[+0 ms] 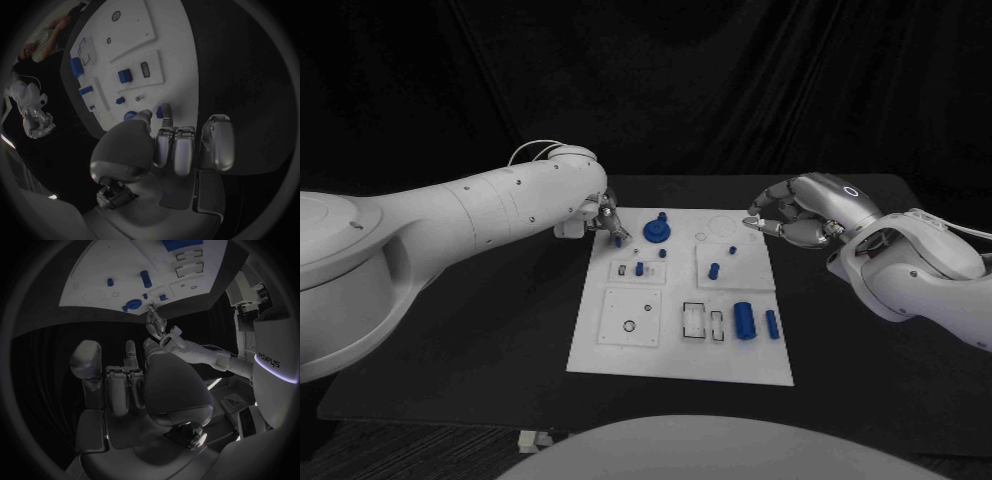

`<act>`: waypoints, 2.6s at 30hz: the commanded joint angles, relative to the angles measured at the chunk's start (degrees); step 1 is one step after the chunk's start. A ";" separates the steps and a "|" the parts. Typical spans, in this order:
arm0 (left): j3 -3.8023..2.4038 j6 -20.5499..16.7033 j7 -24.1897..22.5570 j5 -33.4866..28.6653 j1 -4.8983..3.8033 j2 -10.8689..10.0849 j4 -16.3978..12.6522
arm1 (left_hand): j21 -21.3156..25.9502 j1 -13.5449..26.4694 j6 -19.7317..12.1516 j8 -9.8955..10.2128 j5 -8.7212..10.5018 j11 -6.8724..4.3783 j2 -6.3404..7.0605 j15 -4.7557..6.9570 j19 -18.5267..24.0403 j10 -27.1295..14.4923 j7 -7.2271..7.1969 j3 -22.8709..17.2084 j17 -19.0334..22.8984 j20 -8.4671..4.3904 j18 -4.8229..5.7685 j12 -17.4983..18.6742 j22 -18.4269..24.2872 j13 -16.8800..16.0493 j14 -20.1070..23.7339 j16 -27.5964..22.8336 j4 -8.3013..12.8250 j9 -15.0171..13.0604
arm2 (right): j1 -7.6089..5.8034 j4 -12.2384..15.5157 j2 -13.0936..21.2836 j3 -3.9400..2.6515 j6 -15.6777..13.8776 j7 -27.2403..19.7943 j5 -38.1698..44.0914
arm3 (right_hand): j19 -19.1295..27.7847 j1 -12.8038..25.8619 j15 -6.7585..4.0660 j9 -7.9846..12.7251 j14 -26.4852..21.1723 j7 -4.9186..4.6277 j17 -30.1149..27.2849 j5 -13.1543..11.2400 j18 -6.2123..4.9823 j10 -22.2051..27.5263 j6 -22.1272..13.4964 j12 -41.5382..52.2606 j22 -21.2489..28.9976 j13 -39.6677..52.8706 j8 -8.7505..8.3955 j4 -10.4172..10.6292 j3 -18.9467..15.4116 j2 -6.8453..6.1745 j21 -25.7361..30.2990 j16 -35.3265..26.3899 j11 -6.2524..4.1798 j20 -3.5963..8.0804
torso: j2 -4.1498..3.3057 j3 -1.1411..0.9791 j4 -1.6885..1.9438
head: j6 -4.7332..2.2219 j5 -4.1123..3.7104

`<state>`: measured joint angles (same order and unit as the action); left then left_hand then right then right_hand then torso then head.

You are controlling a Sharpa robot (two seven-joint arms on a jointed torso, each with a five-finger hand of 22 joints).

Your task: Assemble the parts on the task board

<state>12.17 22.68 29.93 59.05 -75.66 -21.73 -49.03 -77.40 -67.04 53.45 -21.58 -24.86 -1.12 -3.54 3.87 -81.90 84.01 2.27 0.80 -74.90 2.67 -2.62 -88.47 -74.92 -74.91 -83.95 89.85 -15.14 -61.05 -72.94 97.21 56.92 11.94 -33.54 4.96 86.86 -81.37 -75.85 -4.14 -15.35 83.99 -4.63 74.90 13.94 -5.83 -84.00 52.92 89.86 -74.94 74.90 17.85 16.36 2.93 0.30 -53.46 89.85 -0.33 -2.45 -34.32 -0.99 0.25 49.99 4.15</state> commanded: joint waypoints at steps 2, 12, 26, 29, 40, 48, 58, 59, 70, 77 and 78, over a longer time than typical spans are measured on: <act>-0.05 0.94 -0.85 -0.04 0.11 0.09 0.01 | 0.38 -0.88 0.53 0.45 -0.41 -0.43 -0.15 0.18 0.24 4.45 -0.17 -1.00 -15.10 -0.16 -0.72 0.26 -9.42 -13.75 -6.05 0.15 0.06 -0.07 | 0.12 -0.06 -0.07 -0.05 0.25 0.65 0.14 | 0.22 0.05 0.55 0.07 5.88 -0.32 14.59 0.12 -0.42 -6.00 0.01 0.14 -6.51 15.10 -0.11 0.03 -0.11 0.33 0.39 -0.19 0.44 -0.17 | 0.02 0.01 0.04 | 0.01 -0.02; -0.05 1.49 -0.43 -0.04 0.19 0.19 0.14 | 0.56 -1.29 0.63 0.74 -1.20 -0.52 -0.14 0.28 0.29 4.37 -0.25 -3.03 -15.10 -0.27 -0.74 0.35 -9.49 -13.69 -6.05 0.15 0.03 -0.12 | 0.12 -0.16 -0.15 -0.05 0.29 0.66 0.14 | 0.25 0.17 0.56 0.08 5.85 -0.31 14.45 0.12 -0.45 -6.00 0.00 0.14 -6.48 15.10 -0.13 0.07 -0.14 0.40 0.56 -0.28 0.44 -0.18 | -0.02 0.00 0.02 | 0.01 0.12; -0.05 1.68 -0.48 -0.04 0.53 0.25 0.27 | 0.88 -1.20 1.00 0.96 -3.60 -0.59 0.45 0.35 0.34 4.29 -0.32 -7.26 -15.10 -0.37 -0.77 0.43 -9.64 -13.63 -6.05 0.15 -0.12 -0.53 | 0.12 -0.13 -0.07 -0.05 0.29 0.74 0.14 | 0.29 0.17 0.56 0.08 5.82 -0.29 14.32 0.15 -0.48 -6.00 -0.01 0.14 -6.43 15.10 -0.14 0.02 -0.15 0.45 0.78 -0.36 0.44 -0.19 | 0.01 0.00 -0.01 | 0.01 0.16; -0.05 1.61 -0.58 -0.04 0.56 0.25 0.27 | 0.90 -1.12 1.03 0.98 -4.12 -0.63 0.71 0.35 0.32 4.27 -0.32 -8.07 -15.10 -0.39 -0.77 0.45 -9.69 -13.62 -6.05 0.15 -0.09 -0.64 | 0.12 -0.15 -0.08 -0.05 0.26 0.78 0.14 | 0.36 0.16 0.56 0.09 5.78 -0.29 14.17 0.15 -0.53 -6.00 -0.01 0.14 -6.36 15.10 -0.14 0.01 -0.15 0.45 1.07 -0.46 0.44 -0.19 | -0.01 0.00 -0.01 | 0.01 0.22; -0.05 1.16 -1.32 -0.04 0.60 0.10 0.25 | 1.20 0.32 1.24 0.92 -9.27 -0.62 1.84 0.39 0.26 4.26 -0.28 -14.58 -15.10 -0.43 -0.77 0.46 -10.00 -13.62 -6.05 0.15 -0.24 -1.66 | 0.12 -0.19 -0.10 -0.05 0.41 0.88 0.14 | 0.40 0.16 0.57 0.09 5.76 -0.29 14.08 0.16 -0.55 -6.00 -0.02 0.14 -6.33 15.10 -0.15 0.00 -0.15 0.45 1.21 -0.52 0.44 -0.19 | -0.01 0.00 0.01 | 0.01 0.28; -0.05 0.60 -1.84 -0.04 0.60 -0.34 -0.28 | 1.17 1.12 1.58 0.65 -11.28 -0.67 2.33 0.43 0.14 4.34 -0.33 -17.06 -15.10 -0.45 -0.74 0.37 -10.18 -13.68 -6.05 0.15 -0.09 -2.22 | 0.13 -0.32 -0.20 -0.05 0.61 0.97 0.14 | 0.42 0.15 0.57 0.09 5.77 -0.29 14.13 0.17 -0.56 -6.00 -0.03 0.14 -6.31 15.10 -0.16 -0.02 -0.14 0.49 1.30 -0.49 0.45 -0.20 | 0.01 -0.02 0.00 | 0.01 0.52; -0.06 -1.65 -1.25 -0.05 0.31 -3.13 -4.53 | 1.06 1.35 1.97 0.37 -11.46 -0.75 2.80 0.49 0.01 4.31 -0.44 -17.84 -15.10 -0.49 -0.71 0.42 -10.28 -13.64 -6.05 0.15 0.19 -2.52 | 0.26 -0.50 -0.14 -0.05 0.95 1.15 0.14 | 0.42 0.15 0.57 0.09 5.77 -0.29 14.13 0.17 -0.56 -6.00 -0.03 0.14 -6.31 15.10 -0.16 -0.02 -0.14 0.49 1.30 -0.49 0.45 -0.20 | 0.00 0.00 0.01 | 0.01 0.54; -0.06 -1.87 -1.06 -0.05 0.15 -3.60 -5.31 | 1.02 1.38 2.00 0.34 -11.43 -0.76 2.89 0.50 -0.02 4.30 -0.44 -17.89 -15.10 -0.50 -0.70 0.42 -10.30 -13.64 -6.05 0.15 0.22 -2.55 | 0.26 -0.53 -0.11 -0.05 0.99 1.18 0.14 | 0.42 0.15 0.57 0.09 5.77 -0.29 14.13 0.17 -0.56 -6.00 -0.03 0.14 -6.31 15.10 -0.16 -0.02 -0.14 0.49 1.30 -0.49 0.45 -0.20 | 0.00 0.00 0.00 | 0.01 0.54; -0.06 -4.76 2.56 -0.05 -3.21 -10.72 -18.51 | 1.20 1.68 2.10 0.17 -10.51 -0.87 3.51 0.60 -0.01 4.31 -0.57 -18.66 -15.10 -0.58 -0.74 0.43 -10.32 -13.62 -6.05 0.15 0.56 -2.89 | 0.44 -0.78 -0.04 -0.05 1.51 1.37 -0.47 | 0.50 0.07 0.59 0.09 5.74 -0.26 14.01 0.22 -0.60 -6.00 0.03 0.14 -6.25 15.10 -0.14 -0.08 -0.08 0.63 1.60 -0.57 0.48 -0.21 | 0.13 -0.01 0.02 | 0.01 0.67; -0.03 -6.18 4.62 -0.05 -3.79 -14.62 -24.89 | 1.09 2.25 2.12 0.09 -9.30 -0.89 4.18 0.66 -0.20 4.50 -0.56 -19.16 -15.10 -0.66 -0.69 0.24 -10.43 -13.76 -6.05 0.15 0.72 -3.17 | 0.55 -0.66 0.16 -0.05 1.62 1.50 -0.55 | 0.54 0.05 0.60 0.08 5.71 -0.26 13.90 0.22 -0.62 -6.00 0.07 0.14 -6.21 15.10 -0.12 -0.10 -0.07 0.66 1.75 -0.64 0.49 -0.22 | 0.10 -0.03 0.02 | 0.01 1.15; -0.03 -6.45 4.71 -0.05 -3.78 -14.95 -25.39 | 0.97 2.32 2.17 0.06 -9.09 -0.92 4.26 0.68 -0.29 4.60 -0.59 -19.22 -15.10 -0.67 -0.66 0.12 -10.49 -13.85 -6.05 0.15 0.77 -3.22 | 0.56 -0.64 0.18 -0.05 1.60 1.49 -0.56 | 0.54 0.05 0.60 0.08 5.71 -0.26 13.90 0.22 -0.62 -6.00 0.07 0.14 -6.21 15.10 -0.12 -0.10 -0.07 0.66 1.75 -0.64 0.49 -0.22 | 0.11 -0.04 0.02 | 0.01 1.17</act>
<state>12.17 18.41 32.93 59.09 -79.27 -36.46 -73.66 -76.29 -64.72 55.39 -21.30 -34.15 -1.52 0.23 4.30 -81.93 84.03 1.74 -18.14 -74.91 2.25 -2.61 -88.25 -74.90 -74.90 -83.95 89.85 -14.37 -64.19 -72.52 96.45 57.00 11.93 -32.32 5.37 86.42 -81.16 -75.86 -3.98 -15.35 84.15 -4.63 74.90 13.93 -5.83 -84.00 52.92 89.86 -74.92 74.92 17.85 16.36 2.94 0.30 -51.90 89.41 -0.33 -2.66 -34.22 -0.99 0.29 49.99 5.23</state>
